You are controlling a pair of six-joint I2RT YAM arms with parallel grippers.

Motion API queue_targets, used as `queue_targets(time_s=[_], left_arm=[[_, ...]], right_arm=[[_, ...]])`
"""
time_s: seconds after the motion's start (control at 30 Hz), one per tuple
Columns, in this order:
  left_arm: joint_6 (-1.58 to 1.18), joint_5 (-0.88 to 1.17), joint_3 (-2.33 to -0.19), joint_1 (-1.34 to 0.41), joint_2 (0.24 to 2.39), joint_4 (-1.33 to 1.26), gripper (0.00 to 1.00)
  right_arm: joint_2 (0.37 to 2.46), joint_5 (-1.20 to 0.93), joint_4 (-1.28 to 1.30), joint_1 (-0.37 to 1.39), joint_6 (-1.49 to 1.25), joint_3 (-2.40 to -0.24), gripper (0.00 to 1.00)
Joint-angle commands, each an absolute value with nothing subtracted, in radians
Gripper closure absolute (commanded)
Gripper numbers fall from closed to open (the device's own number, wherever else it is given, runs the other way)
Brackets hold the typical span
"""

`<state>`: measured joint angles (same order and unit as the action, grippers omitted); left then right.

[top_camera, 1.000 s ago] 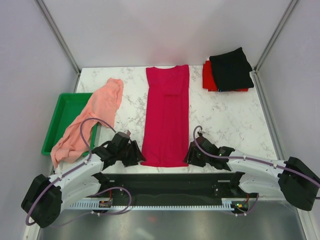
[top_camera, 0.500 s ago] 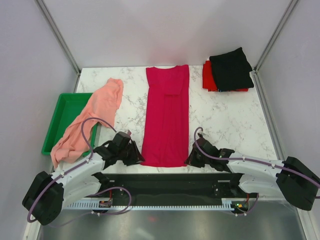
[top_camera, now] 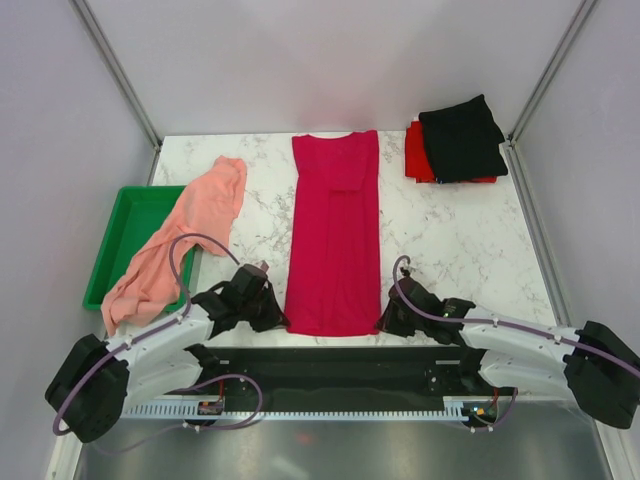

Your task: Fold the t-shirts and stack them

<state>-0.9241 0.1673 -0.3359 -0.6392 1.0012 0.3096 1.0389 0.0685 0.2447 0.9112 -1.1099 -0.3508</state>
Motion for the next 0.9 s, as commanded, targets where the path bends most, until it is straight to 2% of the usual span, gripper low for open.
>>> queue_targets(time_s=[0.0,0.23,0.37,0.57,0.63,0.87], left_arm=[[-0.979,0.147,-0.394,-0.708,0.977,0.336,0.98],[-1.025,0.058,-0.5,-0.765,0.815,0.569,0.98],[-0.967,0.003,-0.665,-0.764,0.868,0.641,0.98],[-0.841,-0.129,-0.926,-0.733,1.095,0.667,0.98],[-0.777,-0.117,-1.033,-0.665,1.193,0.666,0.98],[-0.674,-0.036,-1.325,-0.506,1.483,0.644,0.98]], right_arm=[[0.997,0.103,0.339,0.922,-1.109,-0.397,1.0],[0.858,0.166,0.532,0.96,-1.149,-0.451,1.0],[0.87,0.254,0.574,0.956,-1.096,-0.537,1.0],[1.075,0.276,0.606,0.793,-0.849,-0.816,1.0],[1.208,0.273,0.606,0.692,-0.754,-0.975,1.0],[1.471,0.213,0.574,0.558,-0.603,-1.23,1.0]])
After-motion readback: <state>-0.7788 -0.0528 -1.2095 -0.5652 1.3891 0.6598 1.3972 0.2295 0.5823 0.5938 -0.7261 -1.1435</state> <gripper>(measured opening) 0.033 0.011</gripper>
